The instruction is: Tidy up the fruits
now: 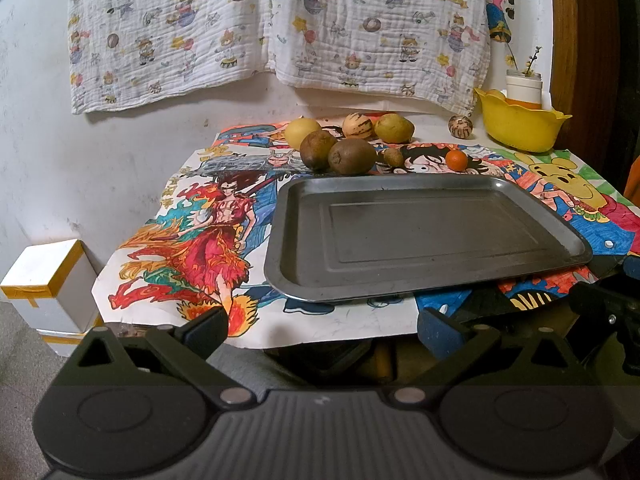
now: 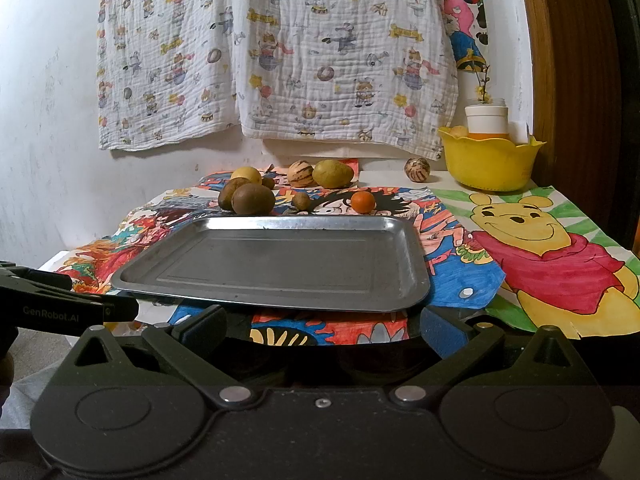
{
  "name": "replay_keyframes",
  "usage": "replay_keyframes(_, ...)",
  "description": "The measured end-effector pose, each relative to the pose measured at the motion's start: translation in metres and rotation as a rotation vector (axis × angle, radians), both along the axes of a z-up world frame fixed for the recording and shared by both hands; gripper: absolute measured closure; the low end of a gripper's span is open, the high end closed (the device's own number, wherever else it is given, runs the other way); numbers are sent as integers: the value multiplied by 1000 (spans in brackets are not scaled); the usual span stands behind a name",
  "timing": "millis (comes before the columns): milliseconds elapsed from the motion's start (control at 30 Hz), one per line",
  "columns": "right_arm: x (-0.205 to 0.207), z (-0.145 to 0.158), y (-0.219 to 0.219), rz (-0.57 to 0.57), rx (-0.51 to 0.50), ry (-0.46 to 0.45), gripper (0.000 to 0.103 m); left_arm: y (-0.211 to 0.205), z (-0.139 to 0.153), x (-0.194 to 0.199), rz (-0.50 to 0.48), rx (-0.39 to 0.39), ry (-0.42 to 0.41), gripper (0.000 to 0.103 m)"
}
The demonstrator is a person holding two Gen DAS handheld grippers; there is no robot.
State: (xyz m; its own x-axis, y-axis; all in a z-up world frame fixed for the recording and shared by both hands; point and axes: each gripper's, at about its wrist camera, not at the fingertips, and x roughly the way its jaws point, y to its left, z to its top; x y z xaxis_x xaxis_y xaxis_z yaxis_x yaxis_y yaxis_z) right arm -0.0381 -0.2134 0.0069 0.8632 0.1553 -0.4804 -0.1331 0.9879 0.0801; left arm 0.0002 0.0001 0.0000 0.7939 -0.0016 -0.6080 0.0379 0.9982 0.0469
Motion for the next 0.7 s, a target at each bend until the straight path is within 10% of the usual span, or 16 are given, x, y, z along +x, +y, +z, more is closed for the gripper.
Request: replay_keyframes(700,4,-3,1,13,-4,20,0,0,2,-2,-16,11,0,0)
